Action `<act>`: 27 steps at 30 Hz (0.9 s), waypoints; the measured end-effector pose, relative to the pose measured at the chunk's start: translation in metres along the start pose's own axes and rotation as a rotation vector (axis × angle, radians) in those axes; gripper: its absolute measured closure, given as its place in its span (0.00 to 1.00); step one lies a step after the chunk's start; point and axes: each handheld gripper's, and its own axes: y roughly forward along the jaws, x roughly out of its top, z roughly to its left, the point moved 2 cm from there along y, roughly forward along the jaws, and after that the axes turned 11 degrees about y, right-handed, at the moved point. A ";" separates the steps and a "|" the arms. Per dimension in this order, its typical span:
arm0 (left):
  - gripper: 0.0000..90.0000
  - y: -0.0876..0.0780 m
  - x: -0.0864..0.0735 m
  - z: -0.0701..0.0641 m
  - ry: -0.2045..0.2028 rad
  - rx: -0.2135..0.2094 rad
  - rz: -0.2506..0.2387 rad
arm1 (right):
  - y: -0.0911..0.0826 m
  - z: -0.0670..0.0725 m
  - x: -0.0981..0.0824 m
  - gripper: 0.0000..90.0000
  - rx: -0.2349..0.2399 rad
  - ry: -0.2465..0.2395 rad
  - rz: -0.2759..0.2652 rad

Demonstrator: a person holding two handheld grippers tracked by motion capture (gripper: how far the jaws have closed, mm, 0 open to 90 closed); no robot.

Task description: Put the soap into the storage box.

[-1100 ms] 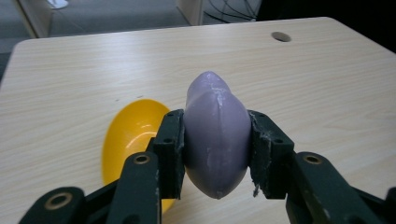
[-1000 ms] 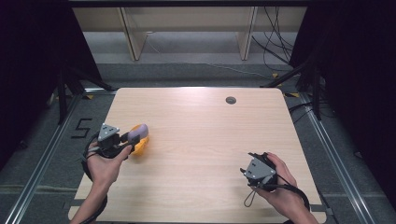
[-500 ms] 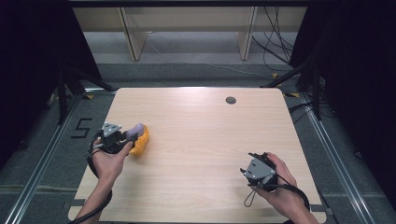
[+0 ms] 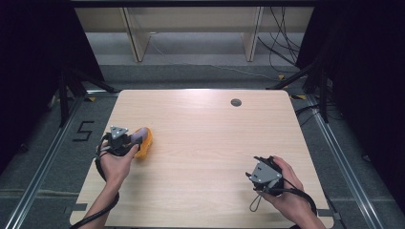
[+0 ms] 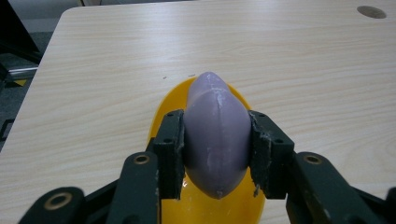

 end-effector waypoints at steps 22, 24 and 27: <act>0.65 0.005 -0.002 -0.002 0.054 -0.008 0.063 | 0.001 0.001 0.001 0.46 0.002 0.001 -0.002; 0.65 0.005 -0.003 -0.002 0.059 -0.016 0.077 | 0.001 0.002 0.001 0.46 0.005 0.005 0.001; 0.65 0.004 -0.005 -0.002 0.085 -0.024 0.119 | 0.001 0.002 0.001 0.46 0.004 0.004 0.001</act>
